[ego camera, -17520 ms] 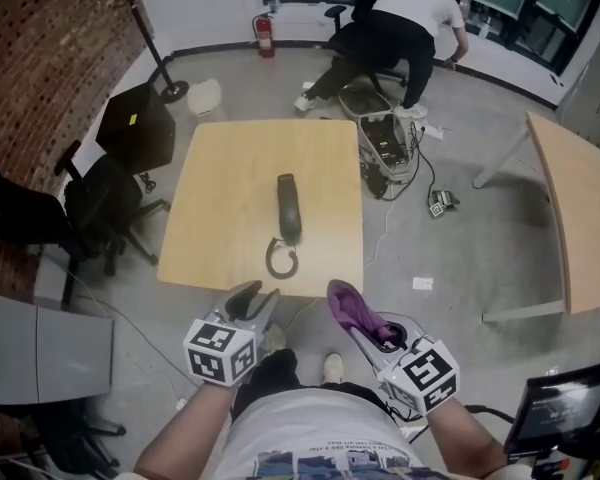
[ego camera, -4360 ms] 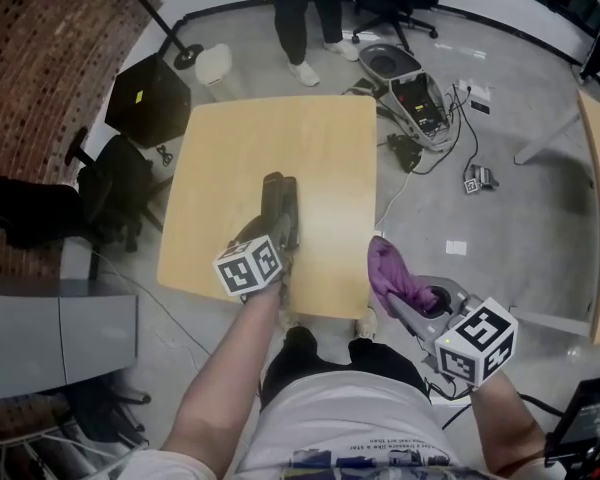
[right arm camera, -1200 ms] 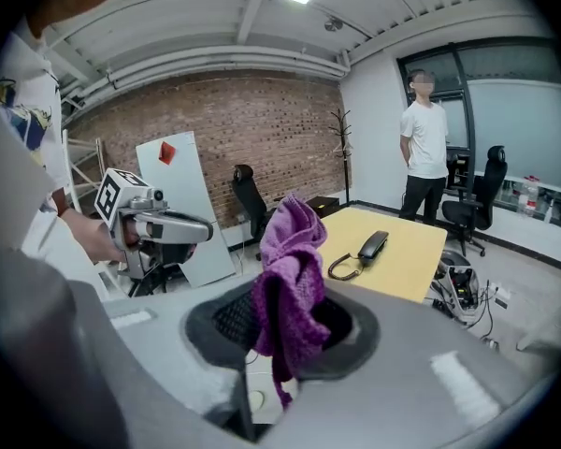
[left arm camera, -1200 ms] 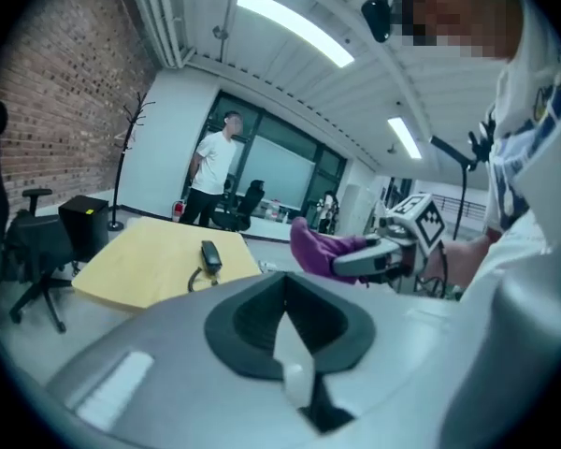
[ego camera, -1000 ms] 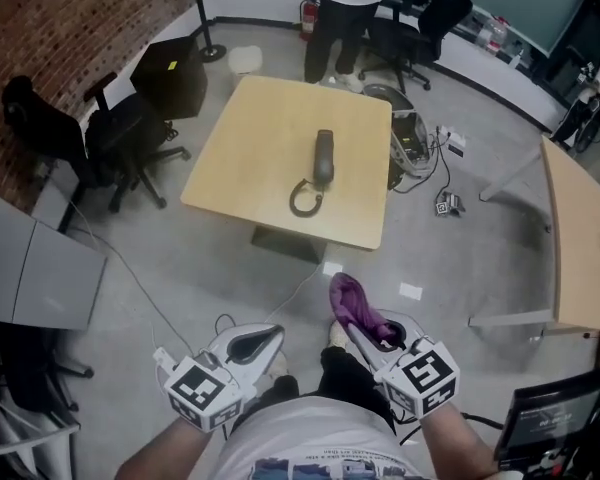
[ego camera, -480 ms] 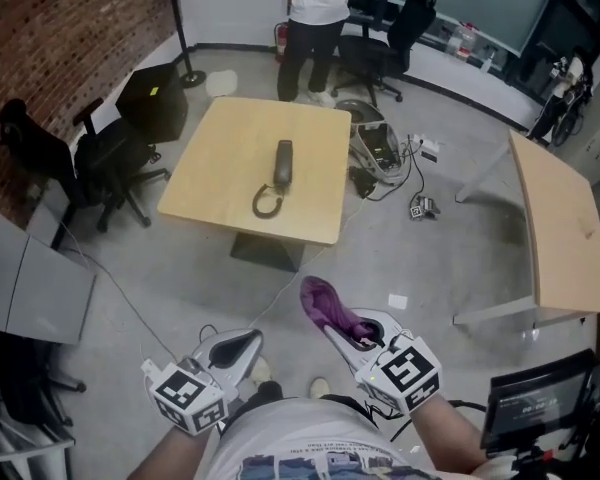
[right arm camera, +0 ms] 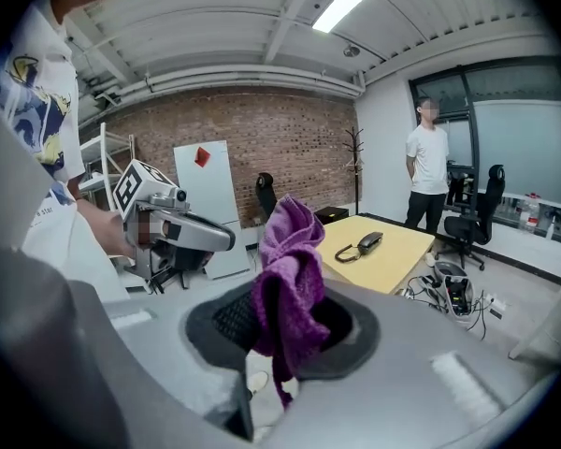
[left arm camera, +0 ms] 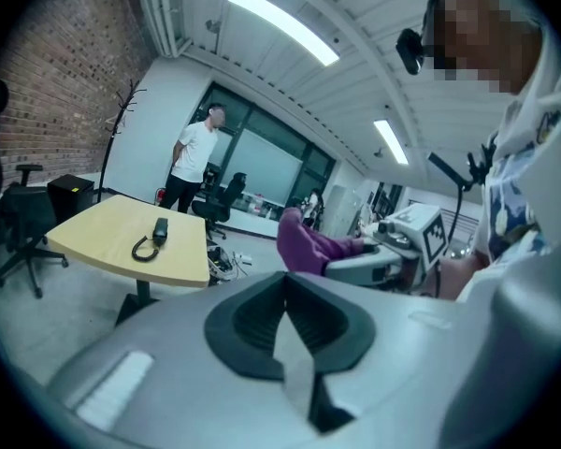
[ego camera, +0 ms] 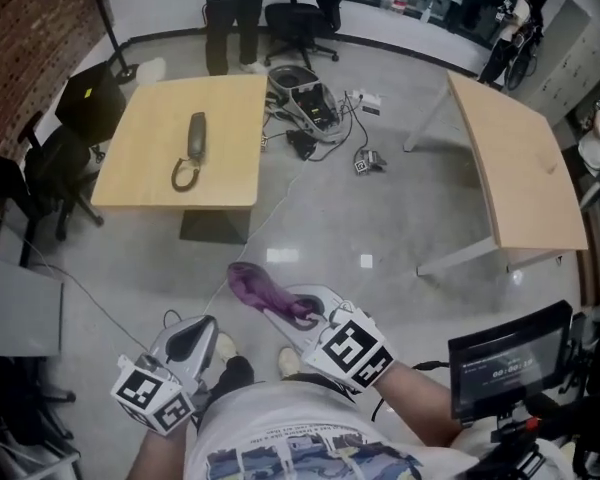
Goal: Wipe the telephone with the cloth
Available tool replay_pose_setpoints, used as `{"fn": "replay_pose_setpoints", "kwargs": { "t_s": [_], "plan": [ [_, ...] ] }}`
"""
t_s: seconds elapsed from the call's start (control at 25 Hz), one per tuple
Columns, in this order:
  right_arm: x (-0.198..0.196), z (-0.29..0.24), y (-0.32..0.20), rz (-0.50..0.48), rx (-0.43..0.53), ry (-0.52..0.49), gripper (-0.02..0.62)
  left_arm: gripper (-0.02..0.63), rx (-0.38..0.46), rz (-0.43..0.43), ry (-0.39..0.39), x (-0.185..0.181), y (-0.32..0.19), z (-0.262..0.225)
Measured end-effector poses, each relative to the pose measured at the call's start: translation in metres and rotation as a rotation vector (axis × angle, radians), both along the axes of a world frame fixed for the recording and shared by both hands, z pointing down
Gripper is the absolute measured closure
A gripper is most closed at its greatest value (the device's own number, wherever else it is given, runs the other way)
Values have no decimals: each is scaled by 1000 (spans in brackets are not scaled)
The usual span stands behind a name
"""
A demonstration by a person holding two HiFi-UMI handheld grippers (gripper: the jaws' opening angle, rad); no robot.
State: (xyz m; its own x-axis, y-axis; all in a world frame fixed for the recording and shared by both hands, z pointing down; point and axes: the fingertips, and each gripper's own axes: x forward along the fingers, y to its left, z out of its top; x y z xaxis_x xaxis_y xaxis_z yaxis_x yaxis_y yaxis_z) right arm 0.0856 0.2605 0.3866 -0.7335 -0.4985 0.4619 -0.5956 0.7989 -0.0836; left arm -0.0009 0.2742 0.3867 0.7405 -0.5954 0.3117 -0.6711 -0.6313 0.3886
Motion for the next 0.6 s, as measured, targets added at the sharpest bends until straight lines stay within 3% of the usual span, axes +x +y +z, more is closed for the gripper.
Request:
{"fn": "replay_pose_setpoints", "kwargs": {
  "t_s": [0.6],
  "plan": [
    [7,13,11,-17,3,-8,511,601,-10,21,-31,16,10,13]
  ]
}}
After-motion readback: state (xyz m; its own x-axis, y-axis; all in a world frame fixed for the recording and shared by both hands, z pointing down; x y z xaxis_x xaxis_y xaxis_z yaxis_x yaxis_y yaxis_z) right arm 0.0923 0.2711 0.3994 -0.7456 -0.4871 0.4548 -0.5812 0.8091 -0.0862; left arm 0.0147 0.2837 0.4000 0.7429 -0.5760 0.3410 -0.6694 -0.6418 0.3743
